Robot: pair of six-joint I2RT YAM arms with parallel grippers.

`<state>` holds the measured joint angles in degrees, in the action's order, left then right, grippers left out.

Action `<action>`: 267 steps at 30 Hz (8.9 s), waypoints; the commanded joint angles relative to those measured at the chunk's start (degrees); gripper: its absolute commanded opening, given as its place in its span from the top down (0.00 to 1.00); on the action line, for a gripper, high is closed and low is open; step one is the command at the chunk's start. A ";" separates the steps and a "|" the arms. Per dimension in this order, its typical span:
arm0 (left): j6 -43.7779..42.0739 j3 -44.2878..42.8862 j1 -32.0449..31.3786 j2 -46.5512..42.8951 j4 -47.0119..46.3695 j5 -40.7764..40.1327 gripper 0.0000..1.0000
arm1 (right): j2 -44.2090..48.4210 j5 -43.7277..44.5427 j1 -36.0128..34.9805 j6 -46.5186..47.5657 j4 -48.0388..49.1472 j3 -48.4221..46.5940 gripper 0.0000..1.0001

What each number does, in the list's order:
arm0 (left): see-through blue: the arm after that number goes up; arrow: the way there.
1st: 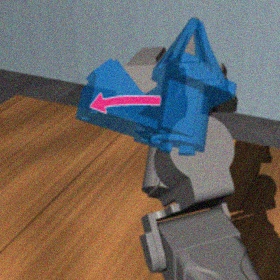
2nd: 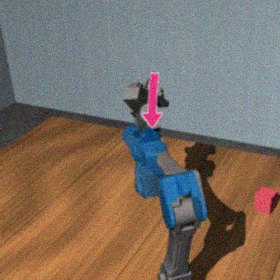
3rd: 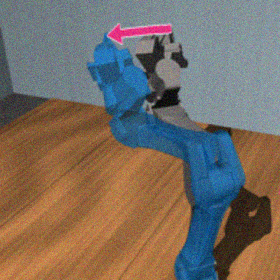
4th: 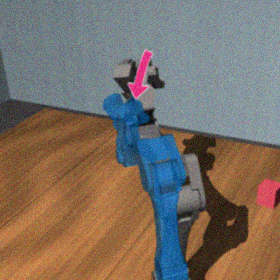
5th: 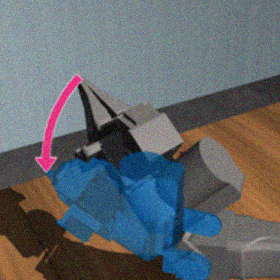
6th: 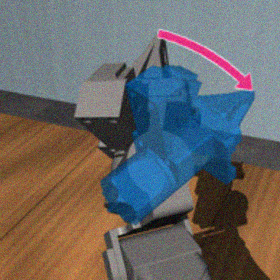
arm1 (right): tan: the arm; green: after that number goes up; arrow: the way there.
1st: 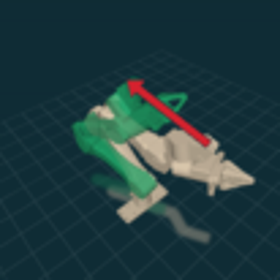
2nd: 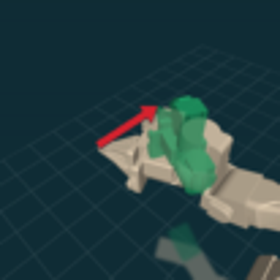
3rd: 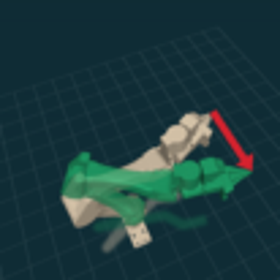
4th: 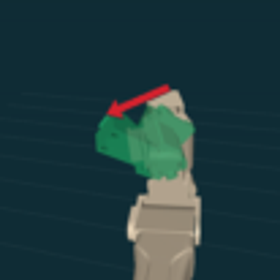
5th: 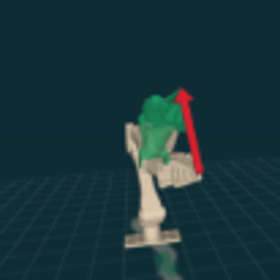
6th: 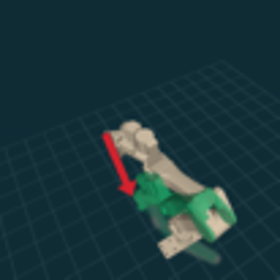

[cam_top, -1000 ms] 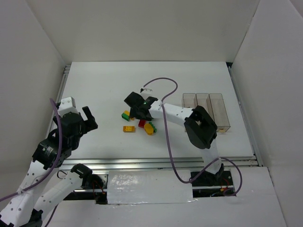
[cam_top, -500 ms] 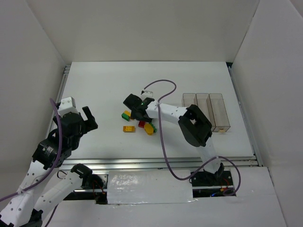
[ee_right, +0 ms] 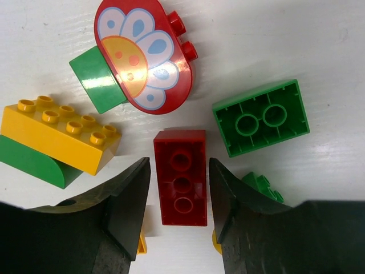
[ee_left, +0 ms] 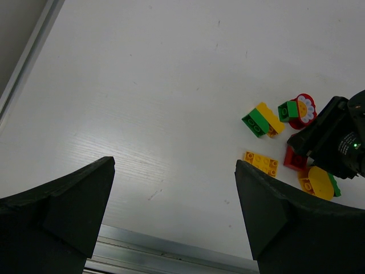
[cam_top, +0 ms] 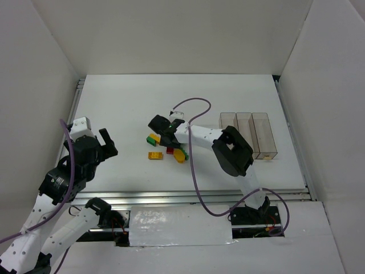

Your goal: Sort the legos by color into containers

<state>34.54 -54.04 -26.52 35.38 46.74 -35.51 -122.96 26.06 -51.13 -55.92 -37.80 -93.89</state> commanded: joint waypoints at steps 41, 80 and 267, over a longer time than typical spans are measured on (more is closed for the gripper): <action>-1.06 -0.10 -0.28 -1.63 -2.27 0.44 0.01 | 30.24 -11.57 33.11 37.37 2.56 17.78 0.81; -0.88 -0.28 -0.28 1.45 -2.00 0.17 0.00 | 0.98 -14.89 9.65 35.00 -1.30 -15.79 0.00; -12.13 2.01 -12.06 2.15 -18.44 53.79 1.00 | 35.07 -15.87 40.94 33.07 10.91 28.58 0.51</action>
<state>22.55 -52.12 -38.44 38.44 29.56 20.69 -87.92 8.49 -10.46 -22.06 -26.44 -62.94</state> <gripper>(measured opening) 0.480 0.467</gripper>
